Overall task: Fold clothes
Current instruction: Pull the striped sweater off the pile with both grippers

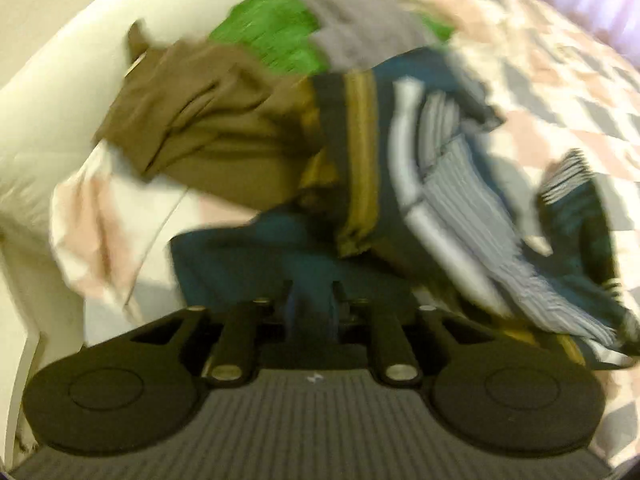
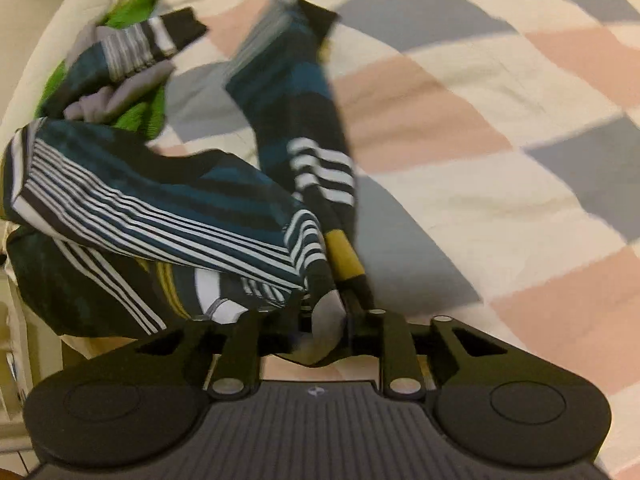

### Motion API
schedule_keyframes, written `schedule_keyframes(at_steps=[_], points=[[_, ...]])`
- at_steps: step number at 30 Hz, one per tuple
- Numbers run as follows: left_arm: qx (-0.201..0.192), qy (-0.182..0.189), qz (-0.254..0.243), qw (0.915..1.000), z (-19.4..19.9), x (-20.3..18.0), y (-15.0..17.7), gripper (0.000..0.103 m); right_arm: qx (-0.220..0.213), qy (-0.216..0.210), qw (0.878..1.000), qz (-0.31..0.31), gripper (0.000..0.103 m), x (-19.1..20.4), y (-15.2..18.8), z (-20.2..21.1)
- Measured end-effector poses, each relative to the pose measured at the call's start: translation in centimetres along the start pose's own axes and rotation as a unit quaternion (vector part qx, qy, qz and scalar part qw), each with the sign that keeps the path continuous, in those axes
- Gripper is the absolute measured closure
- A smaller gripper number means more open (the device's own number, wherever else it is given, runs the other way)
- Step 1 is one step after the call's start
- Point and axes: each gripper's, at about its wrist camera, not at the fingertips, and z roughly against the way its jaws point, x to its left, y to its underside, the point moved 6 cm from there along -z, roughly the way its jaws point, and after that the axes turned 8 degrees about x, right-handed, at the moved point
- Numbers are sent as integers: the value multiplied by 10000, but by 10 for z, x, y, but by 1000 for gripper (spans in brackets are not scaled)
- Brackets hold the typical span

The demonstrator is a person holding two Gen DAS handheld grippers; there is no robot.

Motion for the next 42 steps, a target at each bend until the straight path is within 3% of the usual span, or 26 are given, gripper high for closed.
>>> schedule_keyframes(at_steps=[2, 3, 6, 9, 13, 18, 22, 28, 29, 31, 32, 36, 42], points=[[-22, 310, -156, 9994, 1, -24, -4, 80, 104, -28, 9998, 165, 74, 2, 0, -1], [3, 432, -224, 9988, -1, -37, -1, 77, 212, -77, 9995, 237, 91, 3, 0, -1], [152, 953, -153, 9952, -9, -67, 11, 77, 259, -646, 9968, 397, 91, 14, 1, 9], [413, 1414, 217, 9889, -19, -93, 31, 77, 36, -903, 9890, 1173, 91, 33, 12, 24], [550, 1671, 290, 9840, -23, -139, 59, 75, 271, -908, 9705, 2217, 91, 49, 44, 15], [823, 2146, 324, 9727, -23, -209, 105, 71, 661, -1413, 9362, 3148, 91, 65, 106, 4], [952, 1946, 299, 9758, -22, -246, 148, 68, 733, -1893, 9087, 3649, 91, 73, 147, 7], [778, 1240, 616, 9873, 1, -254, 209, 64, 730, -2173, 8709, 4348, 91, 74, 199, 12], [776, 1120, 672, 9884, 1, -254, 220, 64, 695, -2094, 8688, 4433, 84, 75, 206, 8], [817, 874, 773, 9898, -4, -255, 237, 64, 788, -1862, 8700, 4497, 57, 70, 216, -8], [819, 754, 795, 9906, -7, -257, 244, 64, 871, -1729, 8716, 4505, 36, 66, 219, -17], [626, 316, 565, 9959, -21, -273, 257, 65, 1097, -1385, 8852, 4303, 40, 34, 216, -22], [238, -496, 101, 9984, -46, -301, 265, 66, 704, -570, 9406, 3272, 40, -51, 159, -2]])
